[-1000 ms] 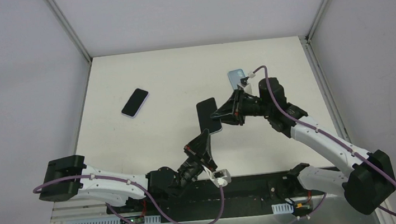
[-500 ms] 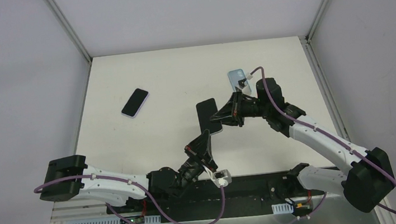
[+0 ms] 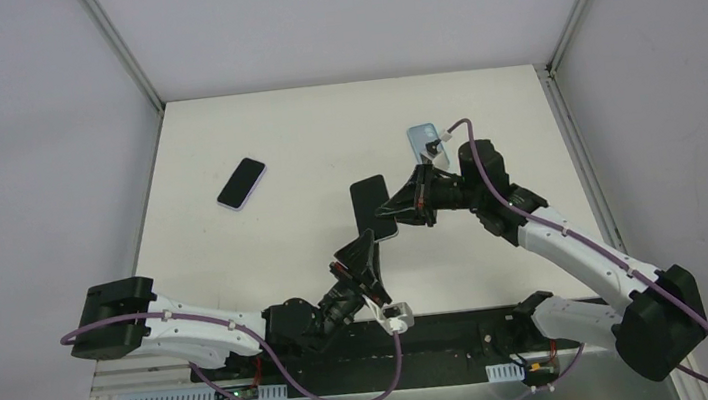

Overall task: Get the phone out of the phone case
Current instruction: Place the phone at the center of the board.

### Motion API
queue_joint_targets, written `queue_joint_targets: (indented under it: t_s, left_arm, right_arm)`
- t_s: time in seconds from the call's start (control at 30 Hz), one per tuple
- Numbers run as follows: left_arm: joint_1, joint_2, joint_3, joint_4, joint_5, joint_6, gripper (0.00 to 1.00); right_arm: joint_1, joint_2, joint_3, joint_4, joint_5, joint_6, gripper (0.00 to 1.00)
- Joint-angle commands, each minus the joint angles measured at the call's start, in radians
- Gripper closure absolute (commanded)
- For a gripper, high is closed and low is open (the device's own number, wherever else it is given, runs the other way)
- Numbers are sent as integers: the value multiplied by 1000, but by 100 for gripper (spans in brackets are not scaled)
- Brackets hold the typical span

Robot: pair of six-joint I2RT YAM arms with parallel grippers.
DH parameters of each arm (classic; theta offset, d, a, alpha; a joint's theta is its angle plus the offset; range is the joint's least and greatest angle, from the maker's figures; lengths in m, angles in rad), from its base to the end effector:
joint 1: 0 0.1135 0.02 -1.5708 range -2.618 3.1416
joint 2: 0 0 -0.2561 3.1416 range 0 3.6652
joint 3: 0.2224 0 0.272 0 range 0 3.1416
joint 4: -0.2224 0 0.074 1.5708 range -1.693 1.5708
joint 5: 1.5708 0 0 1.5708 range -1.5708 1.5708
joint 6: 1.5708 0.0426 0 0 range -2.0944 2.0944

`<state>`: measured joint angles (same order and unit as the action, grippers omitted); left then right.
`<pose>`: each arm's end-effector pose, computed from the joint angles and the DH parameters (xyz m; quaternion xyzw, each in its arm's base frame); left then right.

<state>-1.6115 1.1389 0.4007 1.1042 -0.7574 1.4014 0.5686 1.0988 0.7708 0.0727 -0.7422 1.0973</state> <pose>0.0192 -0.2484 0.2495 0.5058 0.3379 0.1281 0.7833 0.2171 0.1729 0.2863 -0.0213 0.7698 0.6146 0.1709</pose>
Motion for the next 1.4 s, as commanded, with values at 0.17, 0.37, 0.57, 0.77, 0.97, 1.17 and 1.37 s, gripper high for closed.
queue_joint_targets:
  t_s: [0.17, 0.37, 0.57, 0.77, 0.97, 1.17, 1.37]
  left_arm:
    - [-14, -6, 6, 68, 3, -16, 52]
    - [-14, -17, -18, 69, -18, -43, 27]
    - [-14, -28, -30, 69, -44, -87, 18]
    - [-14, -31, -40, 69, -74, -175, 13]
    - [-13, -38, -34, 69, -93, -334, 8]
    - [27, -142, -28, -17, -123, -639, 1]
    - [258, -334, 52, -537, 113, -1233, 1]
  right_arm:
    - [-3, -48, 30, 76, -16, -2, 100]
    - [-33, -80, 21, 123, -14, 37, 100]
    - [-88, -128, 30, 123, -19, 65, 100]
    - [-112, -251, 48, -23, 82, -64, 100]
    - [-95, -425, 54, -240, 246, -290, 100]
    - [-55, -527, 2, -286, 304, -403, 100]
    - [-40, -555, -35, -274, 315, -436, 100]
